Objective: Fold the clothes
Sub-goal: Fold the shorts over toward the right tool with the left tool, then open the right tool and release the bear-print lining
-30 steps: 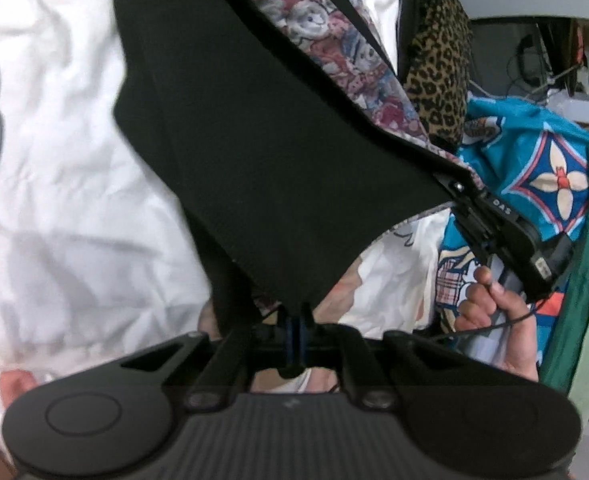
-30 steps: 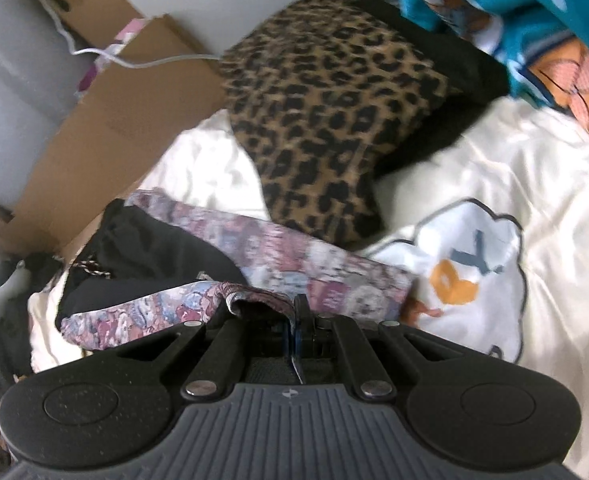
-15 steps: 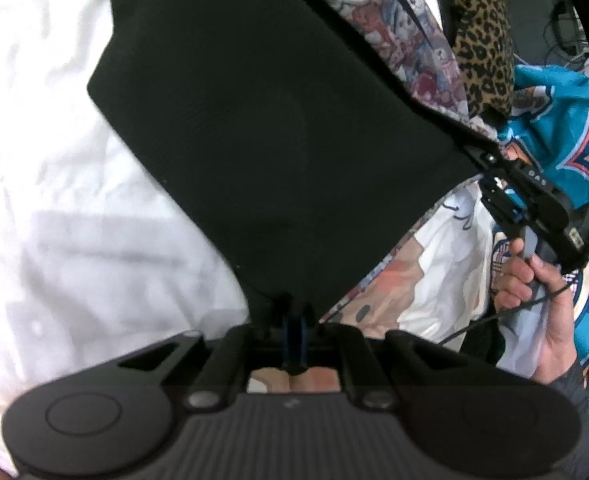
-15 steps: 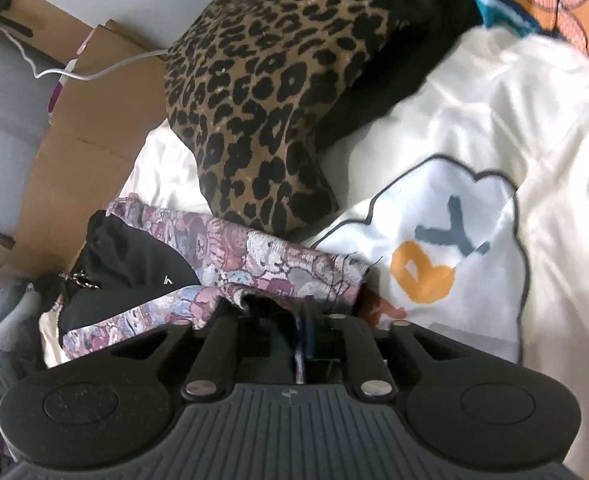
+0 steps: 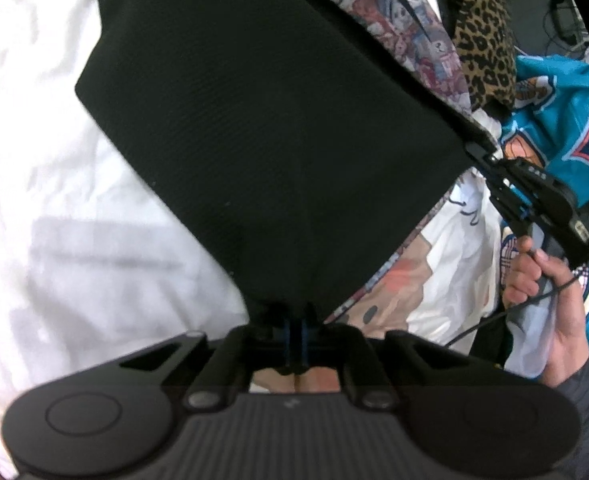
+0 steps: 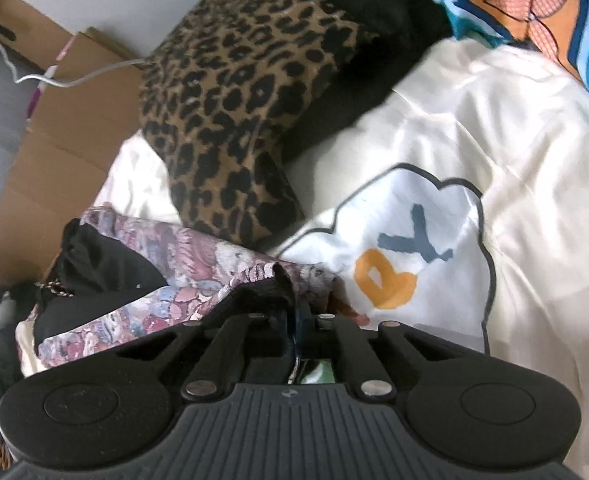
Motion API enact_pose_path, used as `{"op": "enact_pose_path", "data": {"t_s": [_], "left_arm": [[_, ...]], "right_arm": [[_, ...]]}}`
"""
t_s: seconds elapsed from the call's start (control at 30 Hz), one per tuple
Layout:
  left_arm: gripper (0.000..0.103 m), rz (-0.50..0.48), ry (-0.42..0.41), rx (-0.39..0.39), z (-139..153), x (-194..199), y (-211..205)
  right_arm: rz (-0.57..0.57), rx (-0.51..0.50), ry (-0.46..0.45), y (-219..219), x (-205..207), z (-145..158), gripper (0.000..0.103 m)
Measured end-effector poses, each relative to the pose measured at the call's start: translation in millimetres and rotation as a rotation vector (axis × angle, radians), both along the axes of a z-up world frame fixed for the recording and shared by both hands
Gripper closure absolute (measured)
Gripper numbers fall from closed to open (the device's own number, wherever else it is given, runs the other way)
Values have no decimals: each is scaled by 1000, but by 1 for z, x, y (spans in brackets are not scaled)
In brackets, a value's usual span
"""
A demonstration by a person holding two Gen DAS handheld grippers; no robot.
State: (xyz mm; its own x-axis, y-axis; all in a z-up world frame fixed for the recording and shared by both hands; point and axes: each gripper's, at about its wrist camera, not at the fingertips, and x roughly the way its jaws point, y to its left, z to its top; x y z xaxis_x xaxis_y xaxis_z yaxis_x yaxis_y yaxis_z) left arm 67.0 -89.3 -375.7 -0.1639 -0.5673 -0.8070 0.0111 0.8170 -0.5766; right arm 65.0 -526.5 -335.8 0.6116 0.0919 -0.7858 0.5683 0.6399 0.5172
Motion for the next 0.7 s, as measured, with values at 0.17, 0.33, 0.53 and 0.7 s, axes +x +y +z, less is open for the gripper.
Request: {"op": "enact_pose_path", "data": {"t_s": [0.17,0.33,0.53,0.7], "left_arm": [[99,-43,-13,26,0,-3,-2],[99,-51,-15,34,0,-2,-5],[93,-70,5,51,0,2,-6],[78,-85,-13,107,13,14,-4]], "right_arm": [[-20,21,38,-5,0,-9,102],[-2,37,48,-6,4,-13,101],[-8,82,35,-12,-4,-1,86],[25,23,16,-6,-5,22,84]]}}
